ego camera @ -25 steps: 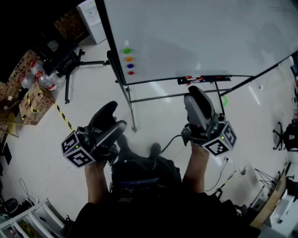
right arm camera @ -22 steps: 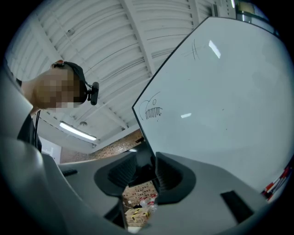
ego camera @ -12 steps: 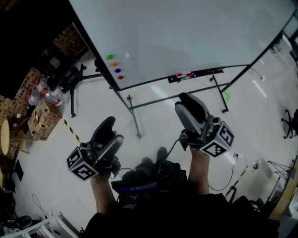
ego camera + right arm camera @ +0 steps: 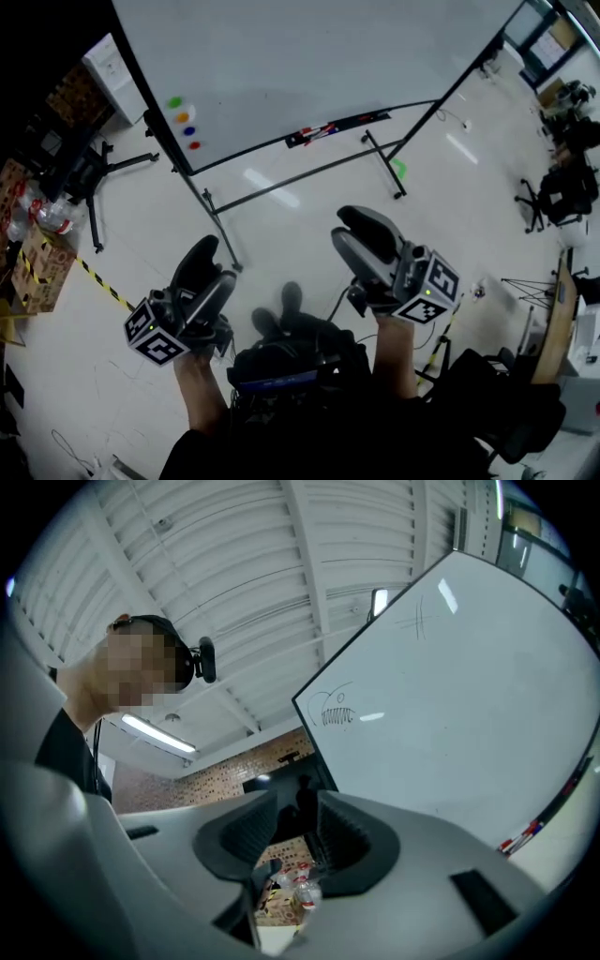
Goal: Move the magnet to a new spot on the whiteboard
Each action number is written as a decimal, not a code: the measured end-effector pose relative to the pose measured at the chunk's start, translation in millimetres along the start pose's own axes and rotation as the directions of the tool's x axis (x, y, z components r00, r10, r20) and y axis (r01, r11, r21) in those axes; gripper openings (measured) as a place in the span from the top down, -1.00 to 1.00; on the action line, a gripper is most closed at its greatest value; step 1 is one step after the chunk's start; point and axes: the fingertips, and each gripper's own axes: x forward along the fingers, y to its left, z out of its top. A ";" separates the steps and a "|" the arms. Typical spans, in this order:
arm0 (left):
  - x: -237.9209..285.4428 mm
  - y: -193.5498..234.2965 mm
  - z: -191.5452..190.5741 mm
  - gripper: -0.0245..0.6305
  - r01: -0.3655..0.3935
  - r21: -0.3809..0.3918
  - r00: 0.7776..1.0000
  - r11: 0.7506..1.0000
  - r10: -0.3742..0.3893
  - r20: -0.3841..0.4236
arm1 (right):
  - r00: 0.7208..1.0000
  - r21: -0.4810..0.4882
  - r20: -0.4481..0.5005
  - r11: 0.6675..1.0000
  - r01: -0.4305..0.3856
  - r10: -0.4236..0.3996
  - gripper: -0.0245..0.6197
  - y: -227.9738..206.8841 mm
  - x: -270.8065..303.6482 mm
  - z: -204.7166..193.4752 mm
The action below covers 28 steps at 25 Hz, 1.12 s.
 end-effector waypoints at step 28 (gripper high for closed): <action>84.2 -63.9 -72.3 -0.17 -0.213 0.116 0.971 0.970 0.196 0.136 | 0.928 0.203 0.047 0.907 -0.370 0.369 0.46 -49.2 -69.4 56.3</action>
